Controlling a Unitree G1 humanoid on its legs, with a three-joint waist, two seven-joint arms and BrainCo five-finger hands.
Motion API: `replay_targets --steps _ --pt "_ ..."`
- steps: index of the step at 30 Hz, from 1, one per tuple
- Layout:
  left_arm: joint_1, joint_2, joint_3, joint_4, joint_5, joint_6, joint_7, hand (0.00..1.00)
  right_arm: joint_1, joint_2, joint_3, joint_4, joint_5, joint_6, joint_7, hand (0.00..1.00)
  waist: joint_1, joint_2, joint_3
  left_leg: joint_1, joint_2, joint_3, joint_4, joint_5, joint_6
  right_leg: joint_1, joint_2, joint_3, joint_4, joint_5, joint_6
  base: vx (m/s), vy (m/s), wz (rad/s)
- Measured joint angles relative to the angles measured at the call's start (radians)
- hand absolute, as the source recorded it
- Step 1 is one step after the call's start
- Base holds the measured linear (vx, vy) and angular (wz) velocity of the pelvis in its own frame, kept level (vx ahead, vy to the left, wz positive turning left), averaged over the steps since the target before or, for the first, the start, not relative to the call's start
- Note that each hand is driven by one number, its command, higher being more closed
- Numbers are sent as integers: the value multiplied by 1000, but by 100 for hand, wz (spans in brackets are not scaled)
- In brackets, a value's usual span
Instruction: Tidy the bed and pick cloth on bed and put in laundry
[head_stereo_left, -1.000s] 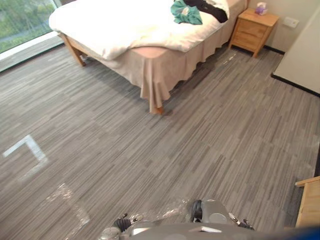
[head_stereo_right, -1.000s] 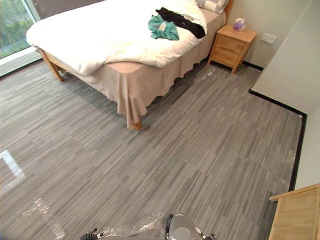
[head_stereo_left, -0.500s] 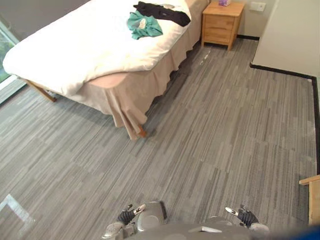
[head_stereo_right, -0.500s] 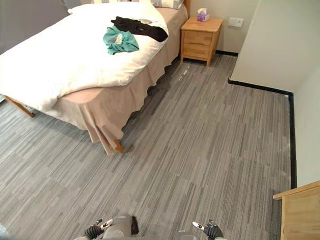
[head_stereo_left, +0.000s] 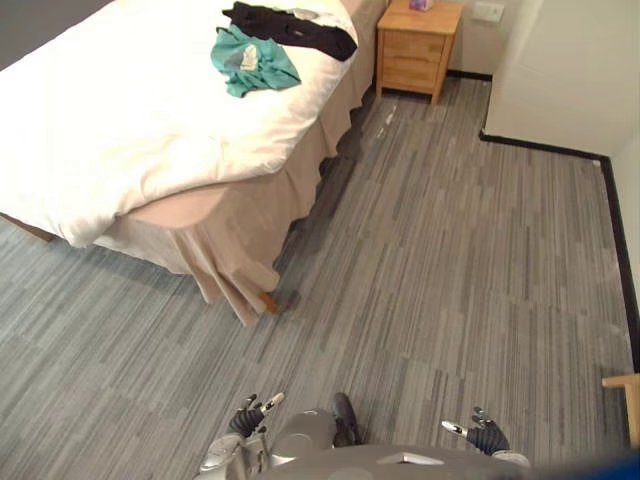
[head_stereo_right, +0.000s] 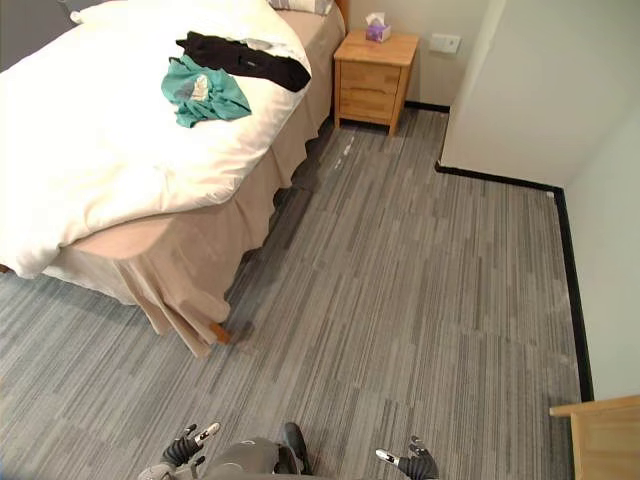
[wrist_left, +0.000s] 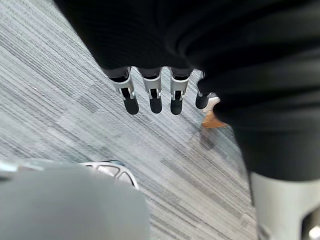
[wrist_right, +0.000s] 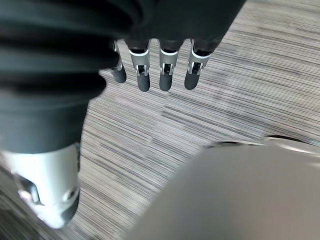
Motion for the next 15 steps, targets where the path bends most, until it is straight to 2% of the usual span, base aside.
replay_targets --steps 1,2,4,5,6,7,9,10,11,12,13,14,15 --pt "6 15 -21 3 -7 0 0 0 16 14 -18 1 13 -11 -11 0 -13 -3 7 58 -19 -32 -21 -10 -9 -74 -39 1 192 20 -16 359 104 64" --pt "14 21 -30 4 -8 -1 0 0 27 23 -29 -6 19 -32 -20 0 -30 -8 6 110 -24 -58 -38 -19 -13 -138 -64 -16 310 -43 -48 357 90 67" --pt "15 22 -36 2 -9 -2 0 0 44 25 -25 -23 19 -58 -25 0 -36 -8 7 169 -21 -88 -60 -19 -15 -194 -84 -53 341 -114 -63 303 14 72" --pt "7 21 -44 1 -25 -10 0 0 46 32 -28 -24 22 -84 -27 0 -48 -7 7 205 -12 -136 -79 -20 -18 -245 -78 -79 275 -156 -62 313 -61 94" --pt "4 20 -49 1 -27 -15 -1 0 44 32 -28 -24 24 -92 -27 0 -51 -7 6 211 -7 -157 -86 -20 -19 -261 -75 -93 228 -168 -59 376 -123 114" --pt "-8 13 -49 0 -28 -17 -1 0 42 31 -28 -23 32 -99 -28 0 -58 -5 7 221 4 -194 -92 -26 -34 -281 -70 -123 112 -178 -59 305 -166 87" --pt "-20 6 -50 -1 -29 -17 -1 0 41 31 -28 -22 48 -101 -29 0 -57 2 14 243 39 -247 -89 -43 -63 -290 -29 -136 -97 -182 -64 321 -221 82" --pt "-21 3 -50 -1 -29 -17 -2 0 41 30 -26 -22 49 -103 -30 0 -60 4 15 247 63 -278 -89 -56 -85 -287 1 -131 -247 -161 -75 398 -374 87" --pt "-26 2 -49 -1 -29 -18 -8 0 41 32 -19 -23 49 -104 -28 0 -58 -3 18 254 82 -315 -87 -74 -116 -279 25 -102 -464 -74 -75 409 -407 77" --pt "-28 4 -47 -1 -29 -19 -10 0 41 35 -13 -22 49 -104 -26 0 -58 -12 21 254 84 -330 -86 -83 -130 -266 27 -78 -545 -21 -73 341 -381 65" --pt "-26 3 -46 1 -28 -18 -10 0 41 41 -13 -23 49 -104 -26 0 -59 -16 26 258 90 -349 -83 -94 -144 -252 29 -76 -563 61 -80 276 -348 52" --pt "-32 -18 -40 1 -24 -18 -10 0 35 25 -14 -24 47 -104 -22 0 -62 3 32 259 120 -361 -81 -103 -157 -235 58 -102 -562 44 -114 310 -391 56" --pt "-31 -51 -36 -10 -20 -24 -28 0 31 11 -16 -27 45 -105 -22 0 -56 38 39 256 141 -346 -68 -97 -163 -239 69 -117 -506 -5 -120 330 -432 70"
